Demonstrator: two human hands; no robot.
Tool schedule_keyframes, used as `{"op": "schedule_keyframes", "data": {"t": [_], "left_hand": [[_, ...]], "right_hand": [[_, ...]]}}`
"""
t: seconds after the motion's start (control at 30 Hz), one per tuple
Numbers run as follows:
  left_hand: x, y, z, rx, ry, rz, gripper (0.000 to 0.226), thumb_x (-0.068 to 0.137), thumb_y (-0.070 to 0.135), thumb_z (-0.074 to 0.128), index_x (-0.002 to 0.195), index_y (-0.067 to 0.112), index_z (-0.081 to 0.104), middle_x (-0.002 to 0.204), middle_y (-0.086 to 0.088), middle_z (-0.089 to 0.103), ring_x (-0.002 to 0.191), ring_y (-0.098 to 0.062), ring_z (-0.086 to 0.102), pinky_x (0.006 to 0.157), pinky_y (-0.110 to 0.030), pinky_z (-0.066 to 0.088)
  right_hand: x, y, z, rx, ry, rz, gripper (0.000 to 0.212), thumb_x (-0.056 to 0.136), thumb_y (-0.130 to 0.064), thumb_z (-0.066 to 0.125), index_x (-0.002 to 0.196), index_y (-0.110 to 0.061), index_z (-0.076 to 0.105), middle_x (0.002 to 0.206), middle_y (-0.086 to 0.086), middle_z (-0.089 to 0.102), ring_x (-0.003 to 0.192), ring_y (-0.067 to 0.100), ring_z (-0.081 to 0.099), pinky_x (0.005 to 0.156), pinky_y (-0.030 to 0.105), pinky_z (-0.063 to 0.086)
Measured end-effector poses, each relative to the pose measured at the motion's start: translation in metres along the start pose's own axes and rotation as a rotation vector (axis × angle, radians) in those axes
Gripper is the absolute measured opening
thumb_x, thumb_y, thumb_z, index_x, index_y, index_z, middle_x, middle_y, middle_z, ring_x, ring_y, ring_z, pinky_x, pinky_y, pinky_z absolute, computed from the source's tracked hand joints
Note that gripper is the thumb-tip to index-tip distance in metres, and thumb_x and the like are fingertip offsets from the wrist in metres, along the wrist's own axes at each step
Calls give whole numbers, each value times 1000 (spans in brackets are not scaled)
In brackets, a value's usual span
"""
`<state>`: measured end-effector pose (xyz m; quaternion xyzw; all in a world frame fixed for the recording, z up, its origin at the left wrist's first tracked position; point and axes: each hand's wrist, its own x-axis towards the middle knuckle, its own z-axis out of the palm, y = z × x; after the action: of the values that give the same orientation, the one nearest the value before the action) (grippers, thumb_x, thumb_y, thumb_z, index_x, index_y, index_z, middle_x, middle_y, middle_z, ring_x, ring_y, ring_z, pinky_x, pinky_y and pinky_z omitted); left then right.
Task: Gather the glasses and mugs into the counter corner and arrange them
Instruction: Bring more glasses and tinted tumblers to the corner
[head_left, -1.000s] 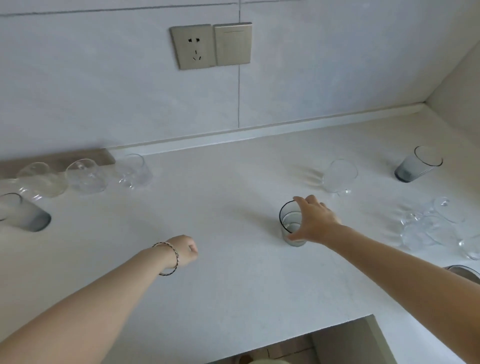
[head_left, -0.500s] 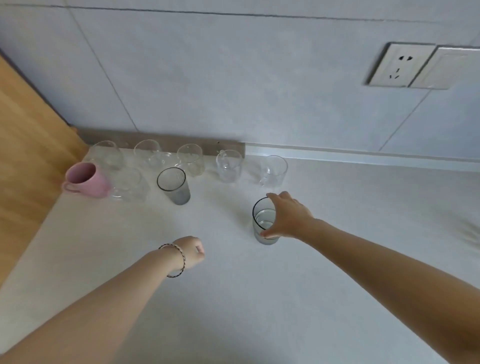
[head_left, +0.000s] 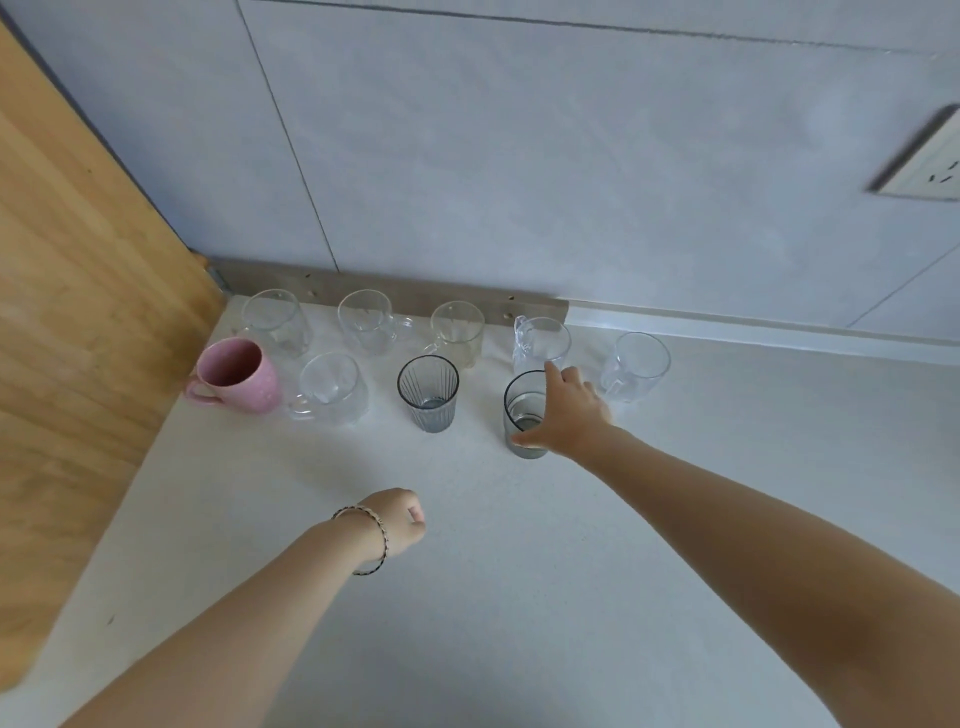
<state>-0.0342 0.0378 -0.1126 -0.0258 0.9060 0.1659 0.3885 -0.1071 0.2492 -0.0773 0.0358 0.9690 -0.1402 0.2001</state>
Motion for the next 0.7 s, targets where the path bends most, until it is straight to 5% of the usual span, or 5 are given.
{"op": "schedule_keyframes", "data": {"t": [0.1,0.33,0.7], "left_hand": [[6,12,1,24,-13,28,27,92,19,45,114,11,60,123,-5,61,113,-21,57,94,-28,44],[11,74,10,102,-29,115,29,91,20,46,115,12,59,126,-4,60,118,-20,56,100,-29,43],[6,306,96,256,-81,336,30,93,21,44,118,11,58,129,-4,57,120,-20,54,101,-28,42]], "right_hand": [[-9,12,2,58,-32,48,112,71,-40,79,149,-6,6,144,10,34,134,26,39,102,38,41],[-40,98,10,11,-311,148,59,83,-32,66,136,-18,44,136,2,50,125,21,50,97,33,43],[-139,362,-46,139,-188,406,46,88,-30,56,132,-19,49,133,1,54,123,20,51,99,31,43]]}}
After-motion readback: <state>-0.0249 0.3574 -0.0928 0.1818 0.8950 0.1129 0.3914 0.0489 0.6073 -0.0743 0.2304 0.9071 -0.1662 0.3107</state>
